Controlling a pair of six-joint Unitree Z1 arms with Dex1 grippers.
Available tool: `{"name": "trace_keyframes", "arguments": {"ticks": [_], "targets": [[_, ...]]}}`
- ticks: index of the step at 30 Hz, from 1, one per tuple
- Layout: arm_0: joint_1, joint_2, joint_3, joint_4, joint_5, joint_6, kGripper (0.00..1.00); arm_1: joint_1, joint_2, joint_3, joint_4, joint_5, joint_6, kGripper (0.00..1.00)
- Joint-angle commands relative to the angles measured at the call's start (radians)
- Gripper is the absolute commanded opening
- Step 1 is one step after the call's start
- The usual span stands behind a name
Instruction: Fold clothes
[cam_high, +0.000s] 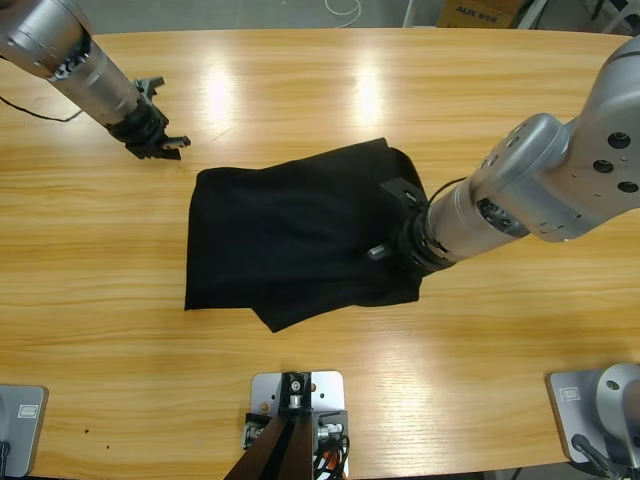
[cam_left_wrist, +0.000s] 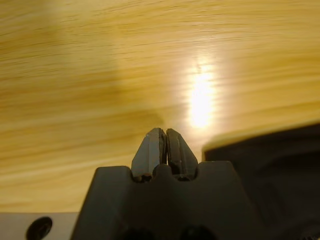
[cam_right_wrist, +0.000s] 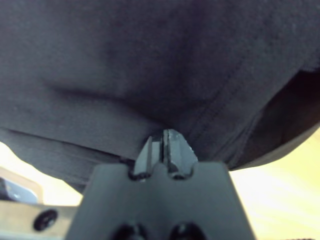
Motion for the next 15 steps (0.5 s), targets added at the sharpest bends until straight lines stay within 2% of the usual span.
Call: {"name": "trace_keyframes", "arguments": {"ticks": [1,2,3,4,5,7,12,13,14,15], "targets": [[-0.087,-0.246,0.123,0.072,-0.044,-0.030,0.000,-0.010,-0.068,-0.086,0.171,-0.039,-0.002,0.000],[-0.107,-0.285,0.168,0.068,-0.066,-0.058,0.000,-0.011,-0.096,-0.126,0.196,-0.046,0.002,0.000],[-0.116,-0.315,0.213,0.053,-0.091,-0.086,0.000,-0.014,-0.115,-0.166,0.232,-0.055,0.018,0.079],[-0.119,-0.353,0.285,0.012,-0.123,-0.122,0.000,-0.017,-0.126,-0.224,0.295,-0.070,0.035,0.770],[-0.113,-0.381,0.357,-0.040,-0.158,-0.158,0.000,-0.025,-0.122,-0.289,0.366,-0.096,0.039,0.961],[-0.095,-0.404,0.453,-0.130,-0.248,-0.192,0.000,-0.047,-0.120,-0.364,0.431,-0.144,0.039,1.000],[-0.038,-0.372,0.581,-0.313,-0.412,-0.266,0.025,-0.114,-0.139,-0.402,0.469,-0.151,0.034,1.000],[-0.018,-0.368,0.620,-0.365,-0.418,-0.286,0.178,-0.118,-0.148,-0.398,0.475,-0.152,0.034,1.000],[0.009,-0.361,0.664,-0.433,-0.442,-0.296,0.428,-0.121,-0.159,-0.394,0.482,-0.153,0.034,1.000],[0.029,-0.350,0.700,-0.502,-0.470,-0.292,0.753,-0.124,-0.171,-0.386,0.485,-0.155,0.034,1.000]]}}
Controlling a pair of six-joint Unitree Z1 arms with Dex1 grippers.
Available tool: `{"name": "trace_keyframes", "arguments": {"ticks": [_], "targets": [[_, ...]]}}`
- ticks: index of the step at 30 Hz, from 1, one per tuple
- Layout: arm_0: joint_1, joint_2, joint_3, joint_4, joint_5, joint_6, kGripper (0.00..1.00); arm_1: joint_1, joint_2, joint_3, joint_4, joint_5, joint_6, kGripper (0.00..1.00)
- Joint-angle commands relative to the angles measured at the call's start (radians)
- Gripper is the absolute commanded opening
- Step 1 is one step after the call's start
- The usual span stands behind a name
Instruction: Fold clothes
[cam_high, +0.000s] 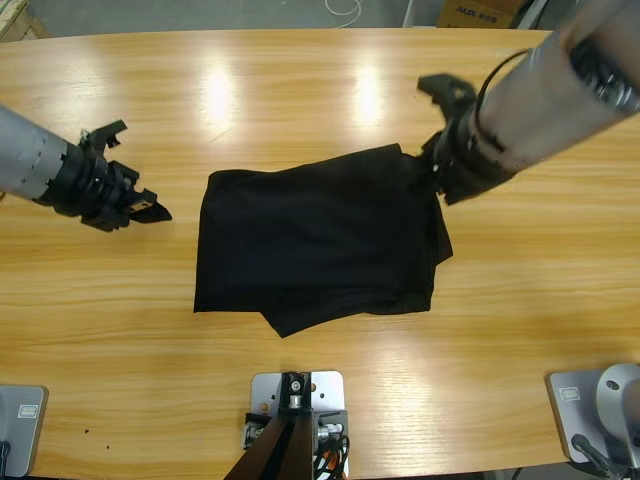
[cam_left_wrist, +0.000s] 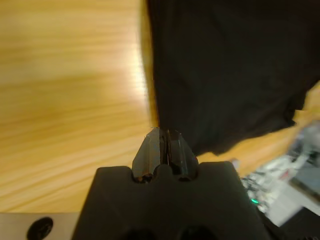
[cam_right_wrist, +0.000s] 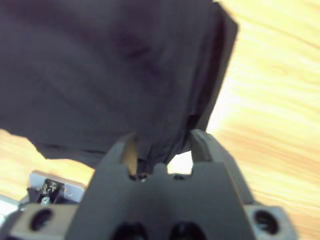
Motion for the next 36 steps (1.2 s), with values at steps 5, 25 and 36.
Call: {"name": "trace_keyframes", "arguments": {"ticks": [5,25,36], "targets": [[0.134,0.101,0.321,-0.453,-0.217,-0.062,0.996,-0.056,-0.090,0.067,0.056,-0.031,0.006,1.000],[-0.031,0.340,0.439,-0.845,-0.236,-0.207,0.919,-0.056,-0.069,0.110,0.019,-0.026,0.012,1.000],[-0.029,0.276,0.464,-0.812,-0.086,-0.095,0.000,-0.056,-0.064,0.134,0.017,-0.028,0.012,1.000]]}}
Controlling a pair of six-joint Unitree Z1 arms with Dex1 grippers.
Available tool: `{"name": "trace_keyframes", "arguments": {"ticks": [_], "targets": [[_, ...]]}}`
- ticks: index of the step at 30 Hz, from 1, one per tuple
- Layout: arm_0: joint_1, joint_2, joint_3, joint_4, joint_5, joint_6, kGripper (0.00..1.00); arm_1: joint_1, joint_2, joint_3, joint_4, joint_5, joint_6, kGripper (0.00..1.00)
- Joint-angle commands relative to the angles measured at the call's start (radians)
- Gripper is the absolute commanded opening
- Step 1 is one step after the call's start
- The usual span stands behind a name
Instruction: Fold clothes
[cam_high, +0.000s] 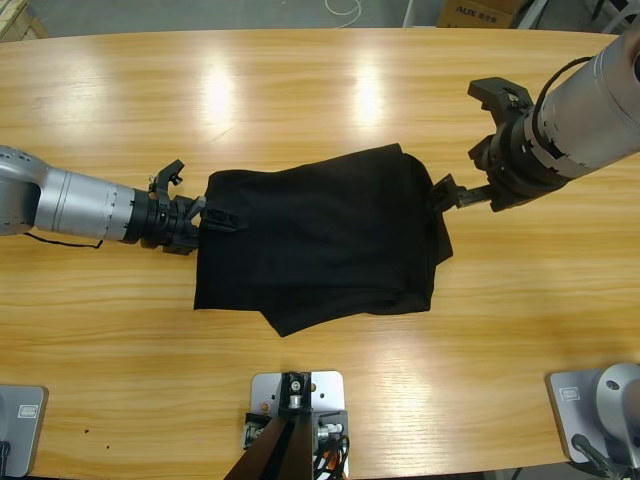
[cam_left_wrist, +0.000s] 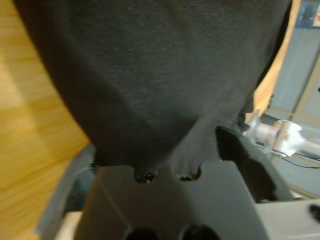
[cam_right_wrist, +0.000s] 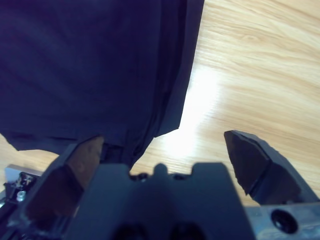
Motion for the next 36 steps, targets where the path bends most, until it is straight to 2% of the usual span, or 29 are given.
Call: {"name": "trace_keyframes", "arguments": {"ticks": [1,6,12,18,24,28,32,36], "targets": [[-0.004,0.068,0.066,0.063,0.151,0.085,0.000,-0.007,0.008,0.036,-0.011,-0.007,0.009,1.000],[-0.056,0.056,0.016,0.118,0.194,0.076,0.000,-0.007,0.004,0.041,-0.010,-0.004,0.009,0.991],[-0.108,-0.048,-0.163,0.541,0.379,0.145,0.000,-0.007,0.008,0.041,-0.015,-0.005,0.009,0.991],[-0.024,-0.126,-0.391,0.968,0.513,0.259,0.000,-0.007,-0.003,0.067,-0.017,-0.007,0.009,0.991],[0.084,-0.178,-0.588,1.263,0.648,0.392,0.000,-0.007,0.000,0.073,-0.029,-0.007,0.009,0.991],[0.088,-0.184,-0.733,1.455,0.725,0.447,0.000,-0.007,0.007,0.080,-0.040,-0.007,0.009,0.991],[0.085,-0.196,-0.791,1.544,0.773,0.464,0.000,-0.007,0.016,0.092,-0.053,-0.005,0.009,0.991],[0.052,-0.174,-0.918,1.647,0.773,0.466,0.000,-0.007,0.032,0.104,-0.068,-0.006,0.009,0.991]]}}
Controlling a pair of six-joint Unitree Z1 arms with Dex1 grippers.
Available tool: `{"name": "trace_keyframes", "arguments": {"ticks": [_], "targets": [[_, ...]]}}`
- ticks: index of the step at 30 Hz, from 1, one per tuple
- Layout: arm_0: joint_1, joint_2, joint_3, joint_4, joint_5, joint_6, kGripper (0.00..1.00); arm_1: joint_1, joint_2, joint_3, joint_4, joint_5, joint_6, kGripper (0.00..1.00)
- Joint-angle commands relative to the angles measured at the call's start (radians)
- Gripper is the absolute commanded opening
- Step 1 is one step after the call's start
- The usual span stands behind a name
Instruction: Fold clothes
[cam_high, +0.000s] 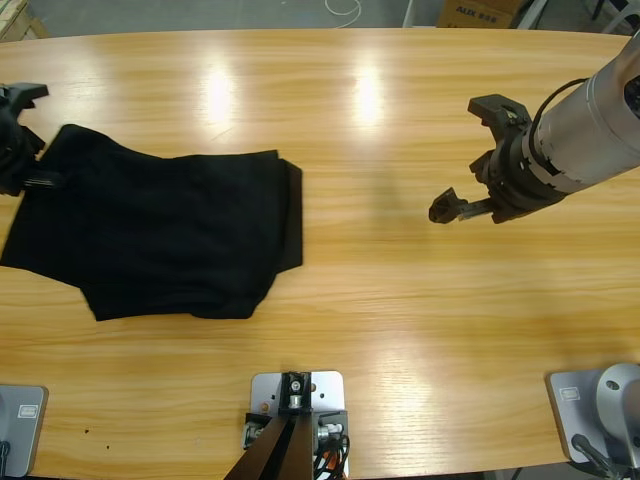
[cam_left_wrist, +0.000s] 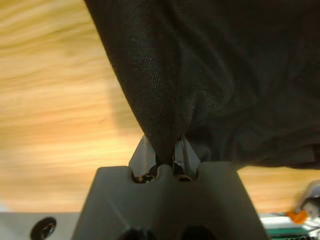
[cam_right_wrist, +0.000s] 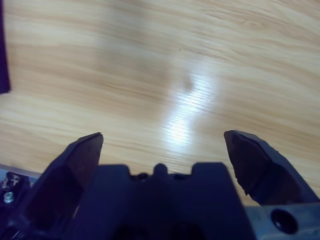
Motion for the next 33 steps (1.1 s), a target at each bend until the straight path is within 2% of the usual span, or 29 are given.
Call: {"name": "trace_keyframes", "arguments": {"ticks": [1,7,12,21,26,33], "targets": [[-0.042,0.023,-0.197,0.184,0.033,0.019,0.000,-0.007,0.038,0.050,-0.038,-0.005,0.009,0.991],[-0.198,0.191,-0.411,0.241,0.013,0.014,0.000,-0.007,0.052,0.064,-0.049,-0.004,0.009,0.991],[-0.308,0.291,-0.498,0.266,-0.018,-0.022,0.000,-0.007,0.055,0.083,-0.056,-0.008,0.009,0.991],[-0.410,0.404,-0.590,0.269,-0.113,-0.048,0.000,-0.007,0.078,0.094,-0.081,-0.007,0.008,0.991],[-0.456,0.510,-0.723,0.302,-0.138,-0.050,0.000,-0.007,0.083,0.110,-0.090,-0.005,0.008,0.991],[-0.475,0.686,-0.948,0.388,-0.193,-0.048,0.000,-0.007,0.084,0.136,-0.103,-0.001,0.005,0.991]]}}
